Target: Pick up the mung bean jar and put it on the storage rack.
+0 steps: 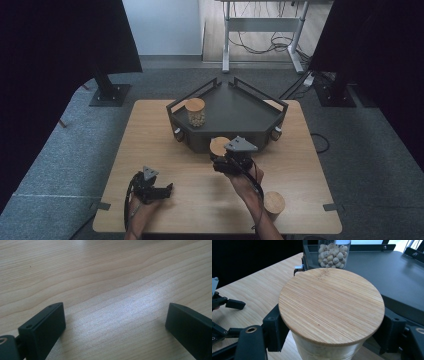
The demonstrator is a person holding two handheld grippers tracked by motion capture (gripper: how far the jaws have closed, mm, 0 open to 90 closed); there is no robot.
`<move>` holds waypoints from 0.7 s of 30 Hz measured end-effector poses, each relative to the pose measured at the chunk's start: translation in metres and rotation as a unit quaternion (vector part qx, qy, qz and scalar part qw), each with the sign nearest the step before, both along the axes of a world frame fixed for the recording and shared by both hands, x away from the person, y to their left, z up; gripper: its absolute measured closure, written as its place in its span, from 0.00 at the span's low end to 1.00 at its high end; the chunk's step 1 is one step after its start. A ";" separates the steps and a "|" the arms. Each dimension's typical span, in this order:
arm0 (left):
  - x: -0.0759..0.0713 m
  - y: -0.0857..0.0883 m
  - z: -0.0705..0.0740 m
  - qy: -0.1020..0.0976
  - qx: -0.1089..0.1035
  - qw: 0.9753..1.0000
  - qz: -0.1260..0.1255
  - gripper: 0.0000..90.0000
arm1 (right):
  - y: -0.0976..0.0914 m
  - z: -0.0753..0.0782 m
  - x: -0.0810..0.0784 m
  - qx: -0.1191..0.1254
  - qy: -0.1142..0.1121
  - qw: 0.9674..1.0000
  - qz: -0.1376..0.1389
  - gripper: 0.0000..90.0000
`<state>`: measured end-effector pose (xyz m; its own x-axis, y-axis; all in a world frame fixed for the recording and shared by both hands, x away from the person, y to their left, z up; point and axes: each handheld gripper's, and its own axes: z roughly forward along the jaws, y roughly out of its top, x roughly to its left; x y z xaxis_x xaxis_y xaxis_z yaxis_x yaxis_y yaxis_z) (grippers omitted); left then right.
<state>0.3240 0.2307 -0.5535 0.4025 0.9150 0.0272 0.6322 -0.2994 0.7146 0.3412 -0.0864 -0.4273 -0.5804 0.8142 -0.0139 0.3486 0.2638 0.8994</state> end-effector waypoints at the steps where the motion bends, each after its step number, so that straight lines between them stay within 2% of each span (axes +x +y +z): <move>1: 0.000 0.000 0.000 0.000 0.000 1.000 0.000 0.03 | -0.001 0.001 0.001 0.001 0.001 1.000 0.001 0.28; 21: 0.000 0.000 0.000 0.000 0.000 1.000 -0.001 0.03 | -0.015 0.029 0.017 0.011 -0.001 1.000 0.016 0.27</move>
<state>0.3244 0.2305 -0.5534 0.4041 0.9143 0.0271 0.6321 -0.3006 0.7142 0.3585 -0.1017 -0.3985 -0.6054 0.7959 0.0029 0.3379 0.2538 0.9063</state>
